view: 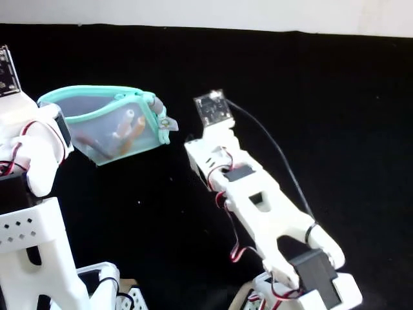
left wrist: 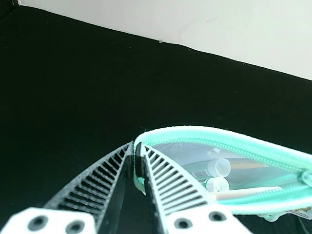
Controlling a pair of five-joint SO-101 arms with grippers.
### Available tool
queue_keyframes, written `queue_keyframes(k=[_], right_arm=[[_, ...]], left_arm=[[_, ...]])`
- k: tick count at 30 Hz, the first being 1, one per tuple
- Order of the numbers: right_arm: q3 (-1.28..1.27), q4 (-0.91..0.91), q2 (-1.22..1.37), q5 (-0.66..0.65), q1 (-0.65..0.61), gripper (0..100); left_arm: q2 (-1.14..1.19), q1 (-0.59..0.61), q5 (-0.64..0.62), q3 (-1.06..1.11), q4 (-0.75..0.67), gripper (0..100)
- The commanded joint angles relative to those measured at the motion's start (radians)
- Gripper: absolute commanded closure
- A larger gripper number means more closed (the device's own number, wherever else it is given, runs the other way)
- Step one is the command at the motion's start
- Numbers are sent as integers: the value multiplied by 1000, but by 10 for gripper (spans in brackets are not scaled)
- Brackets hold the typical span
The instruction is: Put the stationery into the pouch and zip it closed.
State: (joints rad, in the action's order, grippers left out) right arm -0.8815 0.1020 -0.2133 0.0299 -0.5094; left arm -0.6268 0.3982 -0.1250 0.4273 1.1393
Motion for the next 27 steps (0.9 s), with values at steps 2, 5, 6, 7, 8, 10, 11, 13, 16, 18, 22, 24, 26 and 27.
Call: queue_keyframes(k=[2,5,6,7,8,10,11,13,16,18,22,24,26,27], right_arm=[[-31,-12,-74,87,-27,838],[-39,-12,-97,132,-68,838],[-39,-12,-107,150,-79,838],[-36,-12,-113,164,-88,838],[-36,-12,-120,169,-93,838],[-36,-12,-131,173,-97,838],[-36,-12,-136,173,-99,838],[-39,-12,-147,173,-104,838],[-41,-12,-171,173,-120,838],[-42,-12,-183,173,-139,838],[-47,-8,-191,173,-174,837],[-41,33,-193,170,-188,827],[-36,122,-193,170,-202,779],[-36,173,-193,170,-203,748]], left_arm=[[85,-12,6,21,15,993],[85,-12,6,21,15,993],[85,-12,6,21,15,993],[85,-12,6,22,15,993],[85,-12,6,22,15,993],[85,-12,6,22,15,993],[85,-12,6,22,15,993],[85,-12,6,24,15,993],[85,-12,6,24,15,993],[85,-12,6,24,15,993],[85,-12,6,24,15,993],[85,-12,6,24,15,993],[85,-12,6,24,15,993],[85,-12,6,24,15,993]])
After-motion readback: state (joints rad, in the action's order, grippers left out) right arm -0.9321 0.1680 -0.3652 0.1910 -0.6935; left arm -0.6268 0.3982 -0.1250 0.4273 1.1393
